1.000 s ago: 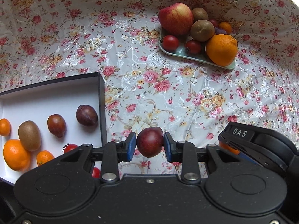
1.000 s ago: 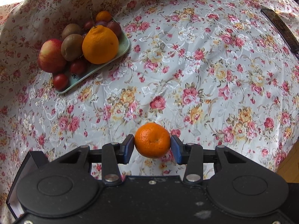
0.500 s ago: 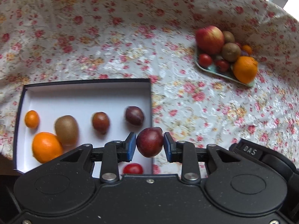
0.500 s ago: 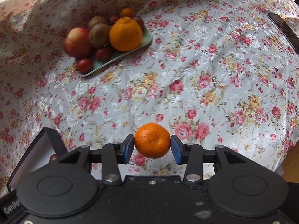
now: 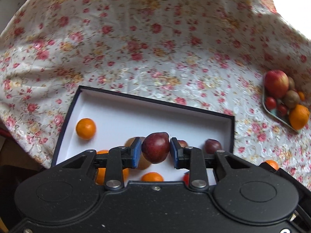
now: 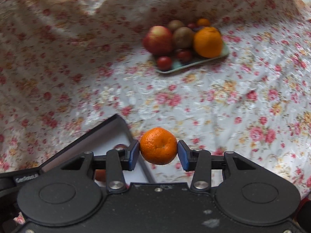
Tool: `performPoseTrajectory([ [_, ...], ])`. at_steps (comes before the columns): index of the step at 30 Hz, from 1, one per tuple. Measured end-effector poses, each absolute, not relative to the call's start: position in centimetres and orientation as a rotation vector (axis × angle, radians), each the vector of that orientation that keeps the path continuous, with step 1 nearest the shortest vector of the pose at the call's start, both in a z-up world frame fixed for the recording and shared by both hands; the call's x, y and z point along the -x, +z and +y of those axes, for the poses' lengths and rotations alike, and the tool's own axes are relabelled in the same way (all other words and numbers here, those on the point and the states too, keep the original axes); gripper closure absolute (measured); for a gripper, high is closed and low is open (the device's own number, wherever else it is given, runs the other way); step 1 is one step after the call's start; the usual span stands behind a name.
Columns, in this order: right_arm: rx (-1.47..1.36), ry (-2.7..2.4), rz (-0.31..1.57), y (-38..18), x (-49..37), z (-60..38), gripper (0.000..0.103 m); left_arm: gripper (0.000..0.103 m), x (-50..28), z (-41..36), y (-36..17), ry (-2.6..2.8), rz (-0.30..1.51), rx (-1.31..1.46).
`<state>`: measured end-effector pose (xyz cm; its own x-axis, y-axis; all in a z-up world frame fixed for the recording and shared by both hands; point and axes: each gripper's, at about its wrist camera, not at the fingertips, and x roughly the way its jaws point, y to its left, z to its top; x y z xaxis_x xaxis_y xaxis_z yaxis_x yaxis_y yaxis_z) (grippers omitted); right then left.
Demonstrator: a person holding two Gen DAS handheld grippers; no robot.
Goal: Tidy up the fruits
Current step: 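Lift the plum and mandarin and carry both over the white box, then open both grippers to drop the plum and mandarin into the box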
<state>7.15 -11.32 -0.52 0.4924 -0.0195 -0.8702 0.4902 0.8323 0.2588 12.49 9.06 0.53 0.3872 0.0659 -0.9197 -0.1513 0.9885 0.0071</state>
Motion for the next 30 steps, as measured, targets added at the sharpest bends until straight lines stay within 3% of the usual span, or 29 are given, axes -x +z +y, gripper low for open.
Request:
performPoseTrajectory([
  [13, -0.408, -0.172, 0.941, 0.2, -7.8, -4.2, 0.058, 0.063, -12.8, 13.5, -0.3, 0.232, 1.171, 0.138],
  [30, -0.279, -0.154, 0.943, -0.6, -7.9, -2.1, 0.059, 0.061, -12.6, 14.7, -0.2, 0.224, 1.163, 0.15],
])
